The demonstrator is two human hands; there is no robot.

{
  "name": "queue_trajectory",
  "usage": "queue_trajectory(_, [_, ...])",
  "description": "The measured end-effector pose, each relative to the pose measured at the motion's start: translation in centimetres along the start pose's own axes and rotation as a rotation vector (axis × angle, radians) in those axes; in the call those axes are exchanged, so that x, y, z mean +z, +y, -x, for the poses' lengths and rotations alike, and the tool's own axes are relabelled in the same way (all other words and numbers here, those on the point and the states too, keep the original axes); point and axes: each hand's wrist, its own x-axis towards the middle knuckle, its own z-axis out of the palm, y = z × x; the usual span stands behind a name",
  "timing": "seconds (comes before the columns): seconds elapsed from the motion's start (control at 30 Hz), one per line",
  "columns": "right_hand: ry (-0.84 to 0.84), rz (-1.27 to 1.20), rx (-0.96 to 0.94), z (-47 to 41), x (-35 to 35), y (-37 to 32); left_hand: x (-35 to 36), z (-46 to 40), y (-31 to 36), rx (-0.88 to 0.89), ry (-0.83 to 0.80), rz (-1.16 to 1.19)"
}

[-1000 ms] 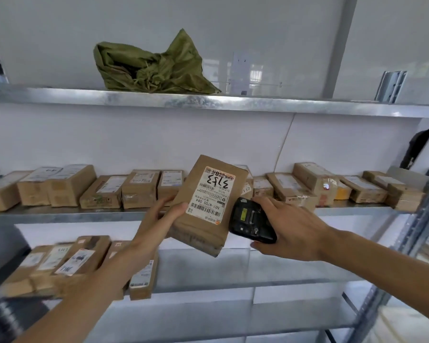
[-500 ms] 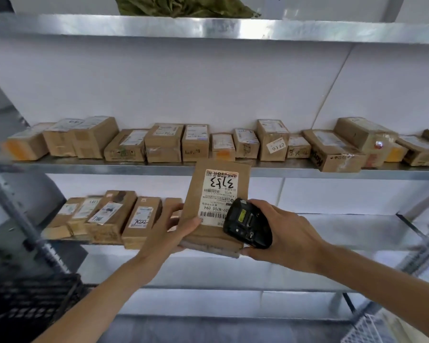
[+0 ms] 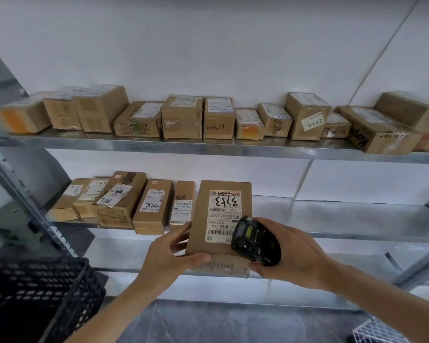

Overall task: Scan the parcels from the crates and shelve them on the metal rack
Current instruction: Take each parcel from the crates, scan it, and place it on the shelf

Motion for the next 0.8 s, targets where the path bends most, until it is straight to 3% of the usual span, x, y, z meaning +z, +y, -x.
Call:
queue_trajectory(0.27, [-0.063,-0.023,0.061,-5.4,5.7,4.0,0.6,-4.7,-5.9,-0.053,0.046,0.024])
queue_trajectory(0.8, [-0.135,-0.129,0.003,-19.0,14.6,15.0,2.6,-18.0,-16.5,-0.079,0.089,-0.115])
